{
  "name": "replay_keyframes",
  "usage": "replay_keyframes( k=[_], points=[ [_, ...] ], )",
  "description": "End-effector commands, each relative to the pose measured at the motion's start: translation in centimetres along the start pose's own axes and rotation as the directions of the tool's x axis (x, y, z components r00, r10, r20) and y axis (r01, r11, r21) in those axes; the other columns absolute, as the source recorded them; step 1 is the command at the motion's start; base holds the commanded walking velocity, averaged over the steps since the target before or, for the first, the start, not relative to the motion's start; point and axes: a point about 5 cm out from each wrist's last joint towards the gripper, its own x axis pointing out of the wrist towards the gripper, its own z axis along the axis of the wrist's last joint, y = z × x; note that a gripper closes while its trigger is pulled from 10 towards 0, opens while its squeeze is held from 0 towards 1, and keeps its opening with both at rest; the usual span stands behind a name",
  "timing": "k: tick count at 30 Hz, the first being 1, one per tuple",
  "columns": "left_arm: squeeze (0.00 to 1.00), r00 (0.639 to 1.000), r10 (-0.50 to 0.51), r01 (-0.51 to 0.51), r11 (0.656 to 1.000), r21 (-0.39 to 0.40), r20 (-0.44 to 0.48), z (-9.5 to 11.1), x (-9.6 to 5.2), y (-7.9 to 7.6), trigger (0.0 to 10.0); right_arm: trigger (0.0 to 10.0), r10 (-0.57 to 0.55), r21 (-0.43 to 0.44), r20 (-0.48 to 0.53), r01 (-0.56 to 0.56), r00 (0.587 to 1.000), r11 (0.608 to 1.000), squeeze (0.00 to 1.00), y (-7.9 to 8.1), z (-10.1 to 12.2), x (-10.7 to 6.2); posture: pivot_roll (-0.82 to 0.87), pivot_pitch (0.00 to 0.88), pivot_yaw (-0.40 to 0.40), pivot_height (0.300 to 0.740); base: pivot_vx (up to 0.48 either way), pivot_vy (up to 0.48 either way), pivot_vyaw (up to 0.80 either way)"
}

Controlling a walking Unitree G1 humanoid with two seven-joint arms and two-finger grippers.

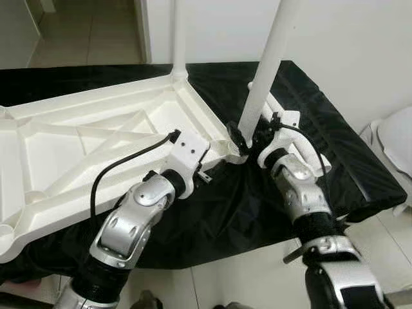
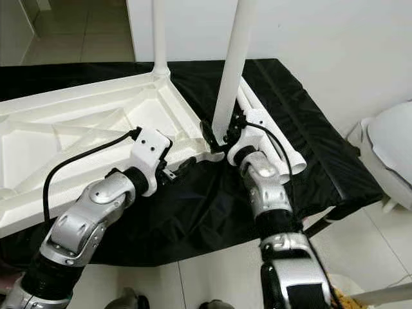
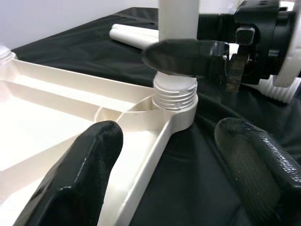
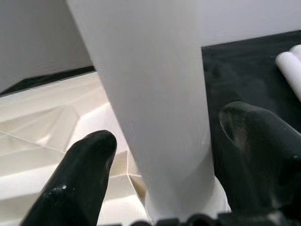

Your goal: Building children table

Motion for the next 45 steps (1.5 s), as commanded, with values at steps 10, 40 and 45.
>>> replay_keyframes(
  k=[10, 40, 45],
  points=[
    [0.0, 0.991, -0.13, 0.13, 0.991, -0.012, 0.009, 0.9, -0.6, -0.9, 10.0, 9.2, 0.161, -0.011, -0.063, -0.162, 0.985, 0.987, 0.0, -1.1, 0.4, 1.0, 0.02, 0.068, -0.034, 0.74, 0.0, 0.0, 0.0],
    [0.0, 0.983, -0.185, 0.185, 0.983, -0.006, 0.018, 1.5, -0.5, -1.8, 10.0, 0.0, -0.083, 0.108, -0.093, 0.093, 0.992, 0.99, 0.0, -1.0, -1.3, 1.2, -0.01, 0.069, -0.018, 0.74, 0.0, 0.0, 0.0],
    [0.0, 0.981, -0.192, 0.192, 0.981, -0.006, 0.017, 1.4, -0.4, -1.9, 10.0, 0.0, -0.162, 0.139, -0.077, 0.171, 0.984, 0.975, 0.0, 0.4, -1.2, 1.6, -0.02, 0.062, -0.02, 0.74, 0.0, 0.0, 0.0]
  ],
)
